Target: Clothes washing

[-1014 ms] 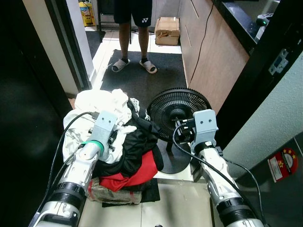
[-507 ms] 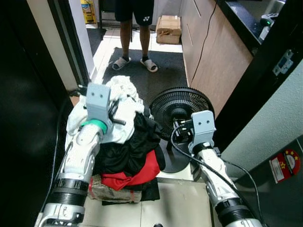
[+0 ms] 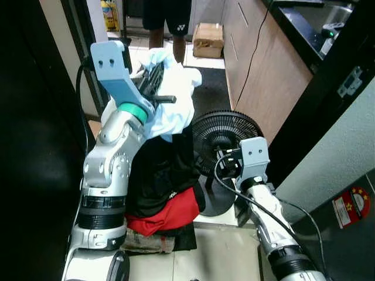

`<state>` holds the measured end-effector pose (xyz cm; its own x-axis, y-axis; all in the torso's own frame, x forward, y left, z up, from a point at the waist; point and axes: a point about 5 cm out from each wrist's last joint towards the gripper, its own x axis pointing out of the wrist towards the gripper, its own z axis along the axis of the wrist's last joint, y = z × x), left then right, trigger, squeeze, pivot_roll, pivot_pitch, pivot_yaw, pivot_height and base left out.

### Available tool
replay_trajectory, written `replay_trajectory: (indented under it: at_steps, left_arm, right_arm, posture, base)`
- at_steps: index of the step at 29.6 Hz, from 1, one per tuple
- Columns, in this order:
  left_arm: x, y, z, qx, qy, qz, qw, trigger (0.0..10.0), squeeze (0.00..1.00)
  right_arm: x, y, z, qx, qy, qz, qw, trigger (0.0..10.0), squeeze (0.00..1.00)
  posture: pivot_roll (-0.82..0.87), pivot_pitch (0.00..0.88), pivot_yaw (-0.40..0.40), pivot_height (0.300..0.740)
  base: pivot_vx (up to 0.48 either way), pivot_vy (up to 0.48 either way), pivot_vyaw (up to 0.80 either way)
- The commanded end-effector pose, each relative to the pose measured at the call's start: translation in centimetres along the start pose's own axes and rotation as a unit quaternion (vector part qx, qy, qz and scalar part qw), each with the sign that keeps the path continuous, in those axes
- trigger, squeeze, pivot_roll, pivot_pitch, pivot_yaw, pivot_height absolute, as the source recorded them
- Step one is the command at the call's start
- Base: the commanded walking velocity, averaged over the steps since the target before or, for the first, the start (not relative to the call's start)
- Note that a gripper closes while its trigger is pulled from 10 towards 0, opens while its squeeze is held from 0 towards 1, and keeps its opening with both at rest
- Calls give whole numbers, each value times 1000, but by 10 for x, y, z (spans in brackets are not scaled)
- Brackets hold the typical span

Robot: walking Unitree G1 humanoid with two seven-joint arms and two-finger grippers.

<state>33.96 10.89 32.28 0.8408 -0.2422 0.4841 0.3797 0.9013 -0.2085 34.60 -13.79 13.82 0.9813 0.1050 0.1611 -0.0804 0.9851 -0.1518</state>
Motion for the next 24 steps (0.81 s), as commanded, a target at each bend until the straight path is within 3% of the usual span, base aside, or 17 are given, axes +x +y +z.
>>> replay_trajectory:
  at_steps: [1, 4, 5, 6, 8, 11, 13, 14, 15, 16, 17, 18, 19, 24]
  left_arm:
    - [2, -15, 19, 0, -39, -38, 999, 10000, 0]
    - [-1, -19, 22, -18, -48, -68, 996, 10000, 0]
    - [-4, -19, 9, 23, -17, -74, 997, 10000, 0]
    - [-4, -19, 9, 23, -17, -74, 997, 10000, 0]
    - [-29, -13, -56, 127, 113, -86, 982, 10000, 0]
    - [-29, -13, -56, 127, 113, -86, 982, 10000, 0]
    - [-66, -7, -102, 169, 204, -97, 959, 10000, 0]
    - [-66, -7, -102, 169, 204, -97, 959, 10000, 0]
    - [-82, -6, -119, 193, 235, -105, 947, 10000, 114]
    - [-82, -6, -119, 193, 235, -105, 947, 10000, 114]
    - [-94, -5, -129, 211, 256, -112, 937, 10000, 1000]
    - [-94, -5, -129, 211, 256, -112, 937, 10000, 1000]
    - [-104, -3, -139, 218, 276, -115, 929, 10000, 1000]
    - [-110, 1, -146, 209, 290, -103, 928, 10000, 1000]
  right_arm:
    - [-4, -6, -4, 2, 3, -12, 1000, 10000, 0]
    - [-6, -10, -6, 1, 6, -16, 1000, 10000, 0]
    - [-6, -10, -7, 1, 6, -17, 1000, 10000, 0]
    - [-6, -10, -7, 1, 6, -17, 1000, 10000, 0]
    - [-7, -9, -7, 1, 7, -17, 1000, 10000, 0]
    - [-7, -9, -7, 1, 7, -17, 1000, 10000, 0]
    - [-8, -8, -9, 1, 9, -16, 1000, 10000, 0]
    - [-8, -8, -9, 1, 9, -16, 1000, 10000, 0]
    - [-10, -8, -10, 1, 12, -15, 1000, 10000, 0]
    - [-10, -8, -10, 1, 12, -15, 1000, 10000, 0]
    - [-10, -8, -11, 1, 14, -15, 1000, 10000, 0]
    - [-10, -8, -11, 1, 14, -15, 1000, 10000, 0]
    - [-11, -7, -12, 1, 15, -14, 1000, 10000, 0]
    - [-10, -5, -12, 2, 16, -11, 1000, 10000, 0]
  posture:
    - [44, 35, 8, 740]
    - [40, 29, 9, 740]
    - [40, 29, 9, 740]
    - [40, 29, 9, 740]
    - [37, 34, 12, 740]
    - [37, 34, 12, 740]
    - [36, 40, 12, 740]
    - [36, 40, 12, 740]
    - [39, 46, 11, 740]
    - [39, 46, 11, 740]
    - [39, 46, 11, 740]
    - [39, 46, 11, 740]
    - [43, 51, 9, 740]
    - [43, 51, 9, 740]
  base:
    - [0, 0, 0]
    - [0, 0, 0]
    - [0, 0, 0]
    - [0, 0, 0]
    - [0, 0, 0]
    - [0, 0, 0]
    - [0, 0, 0]
    - [0, 0, 0]
    - [0, 0, 0]
    - [0, 0, 0]
    - [0, 0, 0]
    - [0, 0, 0]
    - [0, 0, 0]
    - [0, 0, 0]
